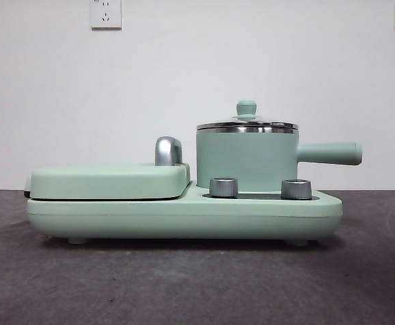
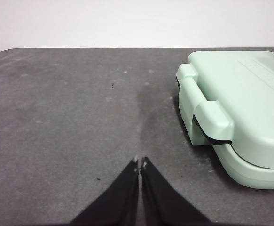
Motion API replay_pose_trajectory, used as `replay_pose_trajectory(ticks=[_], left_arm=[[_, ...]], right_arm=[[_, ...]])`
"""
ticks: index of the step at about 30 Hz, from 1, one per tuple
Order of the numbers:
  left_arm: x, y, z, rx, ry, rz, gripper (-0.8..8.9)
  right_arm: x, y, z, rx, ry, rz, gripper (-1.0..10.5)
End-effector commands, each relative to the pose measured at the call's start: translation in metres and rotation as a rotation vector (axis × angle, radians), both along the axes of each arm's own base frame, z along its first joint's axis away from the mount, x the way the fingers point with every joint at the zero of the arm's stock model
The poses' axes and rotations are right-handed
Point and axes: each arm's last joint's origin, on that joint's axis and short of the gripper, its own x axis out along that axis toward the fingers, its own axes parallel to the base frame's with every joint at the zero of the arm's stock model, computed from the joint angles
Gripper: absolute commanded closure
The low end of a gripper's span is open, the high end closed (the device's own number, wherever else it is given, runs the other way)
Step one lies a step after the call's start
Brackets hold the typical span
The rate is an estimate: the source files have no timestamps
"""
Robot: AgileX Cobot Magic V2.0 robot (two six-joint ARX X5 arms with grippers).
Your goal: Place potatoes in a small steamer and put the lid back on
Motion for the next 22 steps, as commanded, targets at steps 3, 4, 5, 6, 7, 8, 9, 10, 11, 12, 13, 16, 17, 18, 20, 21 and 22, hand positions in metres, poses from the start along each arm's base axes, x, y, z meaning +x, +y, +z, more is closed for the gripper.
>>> replay_pose_trajectory(ticks=[3,4,5,6,7,8,9,10,11,12,13,16,17,18,20,21,22], left_arm=[[0.0008,0.0002,-0.0068,0.013,0.022,0.004,8.03],[0.0008,0.0002,-0.0068,0.013,0.022,0.004,8.03],[0.0008,0.0002,-0.0068,0.013,0.022,0.004,8.03],[0.0008,0.0002,-0.0069,0.013,0.022,0.004,8.04],[0.0008,0.0002,-0.0068,0.013,0.022,0.004,8.03],[0.0008,0.0002,-0.0068,0.013,0.022,0.004,8.03],[0.0008,0.0002,-0.0068,0.013,0.022,0.004,8.03],[0.0008,0.0002,-0.0068,0.013,0.022,0.004,8.03],[0.0008,0.0002,-0.0069,0.013,0.022,0.004,8.03],[0.0008,0.0002,-0.0068,0.013,0.022,0.004,8.03],[0.0008,0.0002,-0.0069,0.013,0.022,0.004,8.03],[0.0008,0.0002,-0.0069,0.013,0.022,0.004,8.03],[0.0008,0.0002,-0.0068,0.013,0.022,0.004,8.03],[0.0008,0.0002,-0.0068,0.013,0.022,0.004,8.03],[0.0008,0.0002,-0.0068,0.013,0.022,0.004,8.03],[0.0008,0.0002,-0.0069,0.013,0.022,0.004,8.04],[0.0008,0.0002,-0.0069,0.013,0.022,0.004,8.04]], right_arm=[[0.0004,-0.0001,-0.0003,-0.011,-0.014,-0.002,9.3],[0.0004,-0.0001,-0.0003,-0.011,-0.014,-0.002,9.3],[0.0004,-0.0001,-0.0004,-0.011,-0.013,-0.001,9.3],[0.0004,-0.0001,-0.0004,-0.011,-0.013,-0.002,9.3],[0.0004,-0.0001,-0.0004,-0.011,-0.013,-0.002,9.3],[0.0004,-0.0001,-0.0004,-0.011,-0.013,-0.002,9.3],[0.0004,-0.0001,-0.0004,-0.011,-0.013,-0.002,9.3],[0.0004,-0.0001,-0.0004,-0.011,-0.013,-0.002,9.3],[0.0004,-0.0001,-0.0004,-0.011,-0.013,-0.002,9.3],[0.0004,-0.0001,-0.0004,-0.011,-0.013,-0.002,9.3],[0.0004,-0.0001,-0.0004,-0.011,-0.013,-0.002,9.3],[0.0004,-0.0001,-0.0004,-0.011,-0.013,-0.002,9.3],[0.0004,-0.0001,-0.0004,-0.011,-0.013,-0.002,9.3],[0.0004,-0.0001,-0.0004,-0.011,-0.013,-0.002,9.3],[0.0004,-0.0001,-0.0004,-0.011,-0.013,-0.002,9.3],[0.0004,-0.0001,-0.0004,-0.011,-0.013,-0.002,9.3],[0.0004,-0.0001,-0.0004,-0.011,-0.013,-0.002,9.3]])
